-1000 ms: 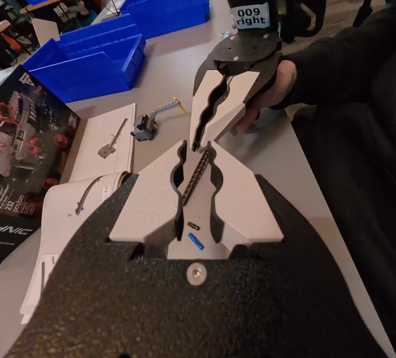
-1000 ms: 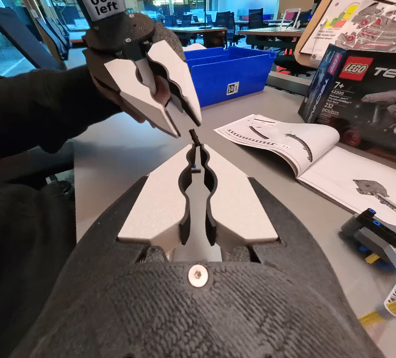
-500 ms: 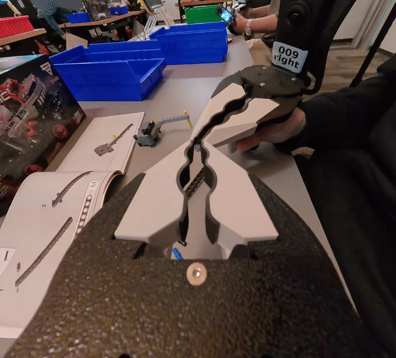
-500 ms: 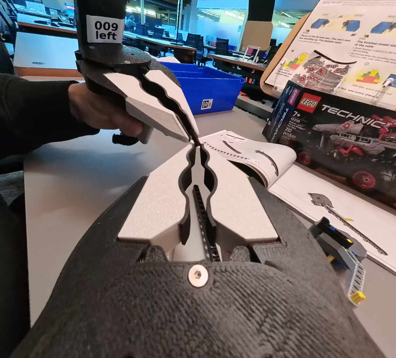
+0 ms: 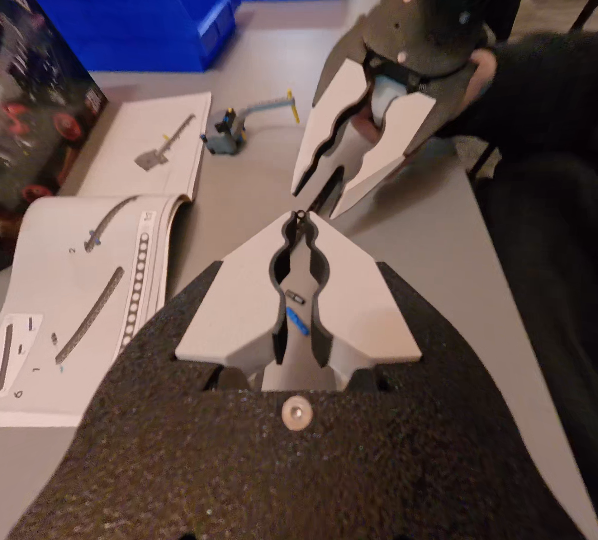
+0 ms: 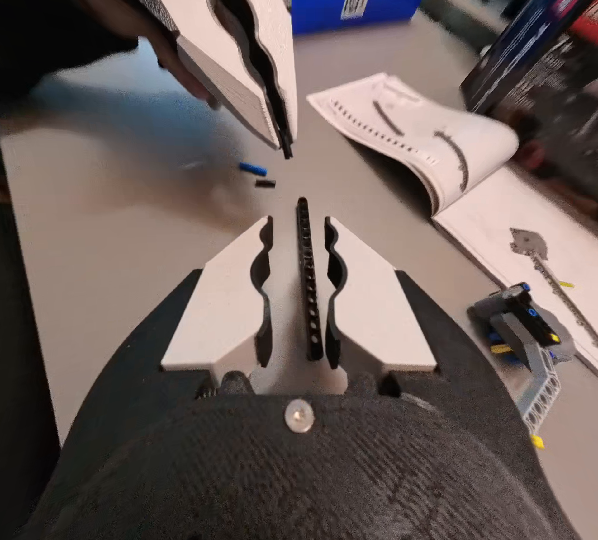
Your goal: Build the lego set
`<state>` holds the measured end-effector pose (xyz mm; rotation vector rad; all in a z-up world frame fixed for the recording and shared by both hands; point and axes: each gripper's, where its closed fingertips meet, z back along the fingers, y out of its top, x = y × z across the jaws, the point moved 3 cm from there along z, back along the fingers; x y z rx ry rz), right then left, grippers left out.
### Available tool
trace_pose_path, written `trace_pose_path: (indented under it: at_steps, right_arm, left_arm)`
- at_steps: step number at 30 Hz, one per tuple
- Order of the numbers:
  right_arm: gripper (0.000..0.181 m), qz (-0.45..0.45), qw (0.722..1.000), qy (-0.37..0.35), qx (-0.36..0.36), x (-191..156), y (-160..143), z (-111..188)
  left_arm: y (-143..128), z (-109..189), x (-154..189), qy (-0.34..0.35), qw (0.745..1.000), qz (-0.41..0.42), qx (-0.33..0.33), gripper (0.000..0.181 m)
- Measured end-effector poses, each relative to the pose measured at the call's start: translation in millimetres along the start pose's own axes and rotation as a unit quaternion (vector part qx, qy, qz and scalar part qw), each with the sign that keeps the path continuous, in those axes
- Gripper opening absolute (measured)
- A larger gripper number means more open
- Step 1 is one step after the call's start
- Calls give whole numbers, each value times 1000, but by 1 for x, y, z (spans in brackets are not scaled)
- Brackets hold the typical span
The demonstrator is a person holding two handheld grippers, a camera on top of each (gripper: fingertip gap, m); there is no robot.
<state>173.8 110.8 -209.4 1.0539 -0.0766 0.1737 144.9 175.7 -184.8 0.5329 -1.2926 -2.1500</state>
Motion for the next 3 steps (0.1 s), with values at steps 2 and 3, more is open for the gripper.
trace_pose_path:
  at_steps: [2, 3]
  right_arm:
    - [33, -7, 1000, -3, -29, 4, -3, -9]
    - [30, -10, 999, -1, -46, 4, -6, -13]
  left_arm:
    - [-18, -4, -7, -21, 998, 3, -52, 2]
    - [-25, -7, -11, -26, 997, 3, -71, 2]
